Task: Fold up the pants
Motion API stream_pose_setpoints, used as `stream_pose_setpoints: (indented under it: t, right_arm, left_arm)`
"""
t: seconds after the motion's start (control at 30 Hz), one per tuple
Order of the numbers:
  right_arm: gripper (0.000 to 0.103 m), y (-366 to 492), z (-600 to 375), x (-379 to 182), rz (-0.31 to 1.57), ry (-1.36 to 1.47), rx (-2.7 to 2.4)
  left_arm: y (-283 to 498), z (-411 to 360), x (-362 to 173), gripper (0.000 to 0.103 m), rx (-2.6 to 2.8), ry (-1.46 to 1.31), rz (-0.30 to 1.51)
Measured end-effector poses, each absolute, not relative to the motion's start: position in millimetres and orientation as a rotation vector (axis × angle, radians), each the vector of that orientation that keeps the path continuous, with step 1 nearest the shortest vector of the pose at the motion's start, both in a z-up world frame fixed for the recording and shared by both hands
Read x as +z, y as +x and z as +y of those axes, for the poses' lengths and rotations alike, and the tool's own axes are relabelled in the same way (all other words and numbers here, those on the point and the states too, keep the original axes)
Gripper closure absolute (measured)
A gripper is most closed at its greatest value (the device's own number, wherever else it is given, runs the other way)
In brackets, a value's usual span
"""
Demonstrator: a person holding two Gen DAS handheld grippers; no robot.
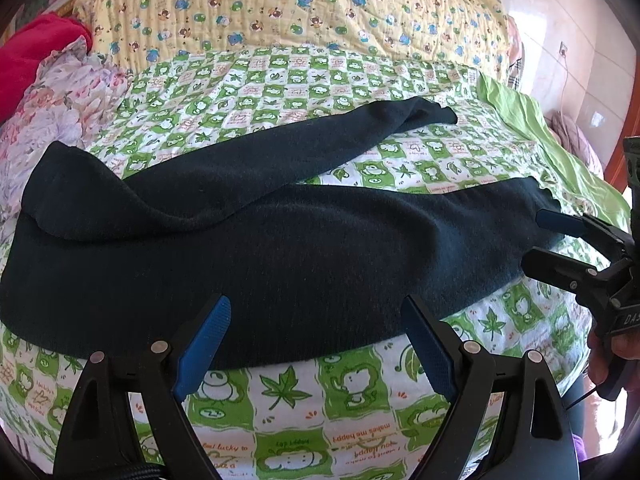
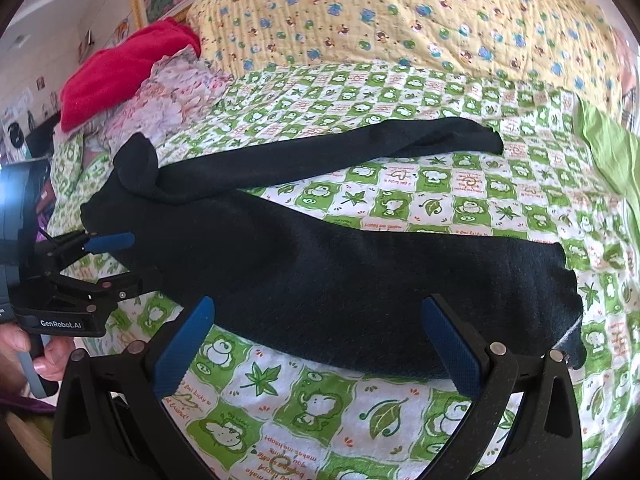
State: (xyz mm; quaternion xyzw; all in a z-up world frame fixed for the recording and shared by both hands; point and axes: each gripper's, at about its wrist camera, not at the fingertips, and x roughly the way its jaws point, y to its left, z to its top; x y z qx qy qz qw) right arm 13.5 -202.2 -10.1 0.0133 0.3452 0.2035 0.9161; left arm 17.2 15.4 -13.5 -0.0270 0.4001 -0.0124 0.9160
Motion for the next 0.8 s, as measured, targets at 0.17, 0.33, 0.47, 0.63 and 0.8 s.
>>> stream_pose_setpoints:
  t: [0.17,0.33,0.47,0.63,0.8]
  right_arm:
    - [0.000,21,-212,-12,0.719,0.068,0.412]
    - [0.000,29,-221,-11,0.723,0.113,0.412]
    - [0.000,40,-232,-4,0.710,0.129,0.401]
    - [0.000,73,-252,6,0.734,0.175,0.365]
    - [0.010,123,-277,20,0.762,0.273,0.344]
  left_arm:
    - [26,13,-11,0.015,-0.030,-0.050,0.829]
    - [38,8,-9,0.015,-0.039,-0.024,0.830]
    - [55,4,-6,0.015,-0.042,-0.002,0.832]
    - [83,-3,0,0.015,-0.047,0.029,0.834]
    - [120,-13,9,0.015,-0.061,0.084,0.828]
